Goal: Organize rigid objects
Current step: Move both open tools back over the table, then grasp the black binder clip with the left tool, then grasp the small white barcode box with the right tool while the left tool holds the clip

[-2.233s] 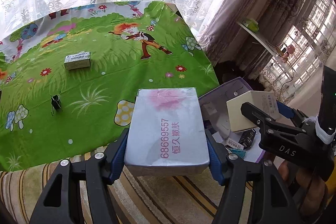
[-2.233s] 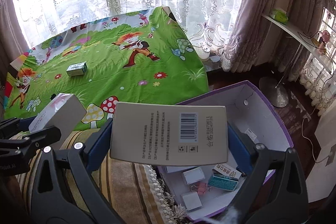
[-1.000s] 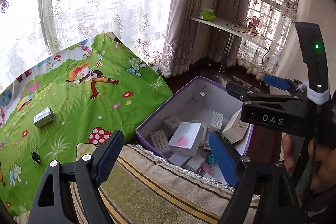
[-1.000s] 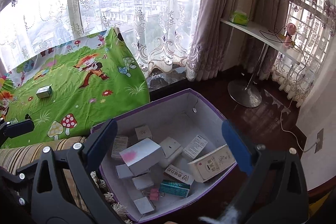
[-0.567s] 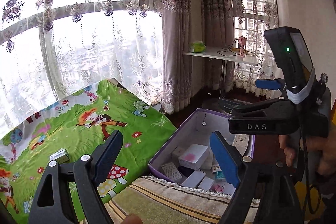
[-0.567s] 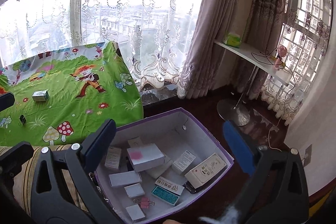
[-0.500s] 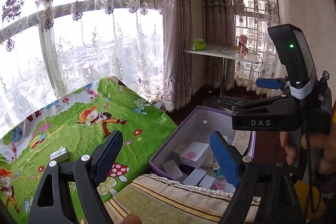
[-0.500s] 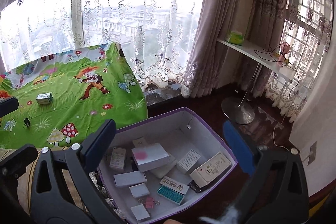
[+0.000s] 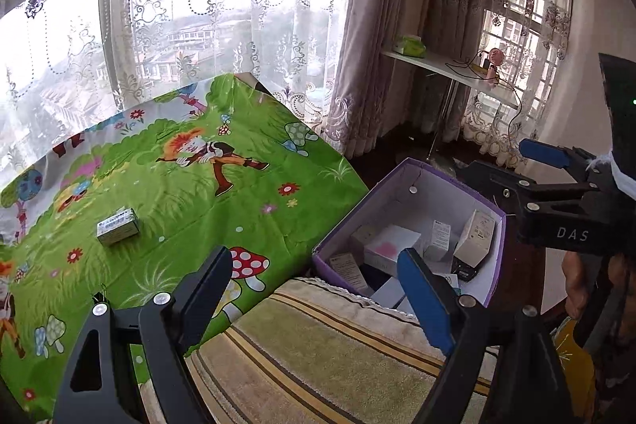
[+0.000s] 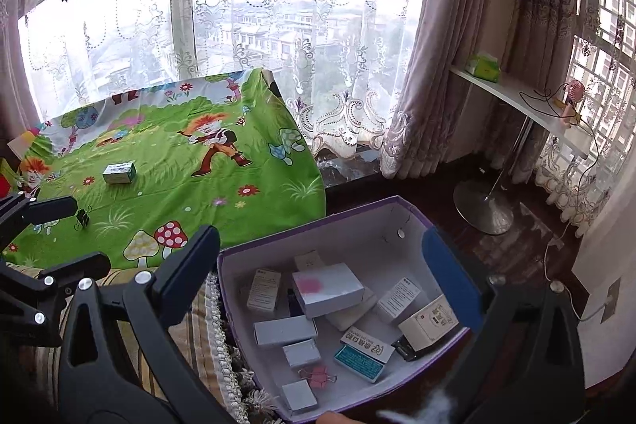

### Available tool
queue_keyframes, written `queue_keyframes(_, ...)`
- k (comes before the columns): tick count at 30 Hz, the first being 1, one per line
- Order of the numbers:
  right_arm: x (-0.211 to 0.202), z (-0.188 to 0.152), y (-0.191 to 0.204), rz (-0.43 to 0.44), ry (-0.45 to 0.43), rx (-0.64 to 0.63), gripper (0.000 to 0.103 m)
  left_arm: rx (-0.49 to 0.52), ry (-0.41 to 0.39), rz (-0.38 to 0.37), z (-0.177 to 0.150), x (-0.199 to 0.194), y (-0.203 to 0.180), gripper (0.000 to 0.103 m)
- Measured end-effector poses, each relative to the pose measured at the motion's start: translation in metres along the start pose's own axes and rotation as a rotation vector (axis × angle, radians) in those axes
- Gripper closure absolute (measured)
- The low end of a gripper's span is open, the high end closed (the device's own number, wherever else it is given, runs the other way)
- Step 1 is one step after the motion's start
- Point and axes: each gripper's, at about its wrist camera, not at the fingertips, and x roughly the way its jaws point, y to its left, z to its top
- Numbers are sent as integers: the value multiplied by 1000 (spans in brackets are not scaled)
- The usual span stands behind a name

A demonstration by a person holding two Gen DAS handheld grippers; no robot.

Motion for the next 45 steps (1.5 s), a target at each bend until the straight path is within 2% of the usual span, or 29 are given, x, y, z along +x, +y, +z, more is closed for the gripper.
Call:
queue_keyframes(3,3,-1,2,19,14,-3,1,-63,61,45,-5,9,33,18)
queue_keyframes(6,5,-1,2,33,27,3,1,-179,124,90,-13,19,79,18)
queue_keyframes(11,8,-1,3,33,35,12,1,-340,194,145,-32,28,148,18)
queue_keyframes(14,12,3,6,39,42,14,1,-393,226,172,-42,30,178,18)
queue_keyframes(16,16,8,10,57,46,16,1,-423,245,185,-48,32,196,24)
queue_keyframes(18,23,14,16,84,54,23,1,-490,266,179,-55,35,218,37)
queue_keyframes(21,39,26,32,111,79,10,1,-585,294,170,-63,42,246,43)
queue_keyframes(24,55,37,55,149,100,-20,1,-634,317,178,-67,49,265,49)
queue_keyframes(27,73,46,81,181,122,-61,1,-649,342,175,-67,57,273,55)
queue_keyframes(31,98,57,114,211,158,-112,1,-638,360,162,-65,71,273,57)
queue_keyframes(35,120,63,145,238,189,-158,1,-598,387,215,-67,86,274,63)
queue_keyframes(41,153,65,191,282,242,-198,1,-589,396,192,-76,99,281,68)
queue_keyframes(44,169,64,217,301,270,-214,1,-574,384,185,-76,100,280,84)
queue_keyframes(45,173,63,225,305,279,-222,1,-572,376,187,-77,100,280,84)
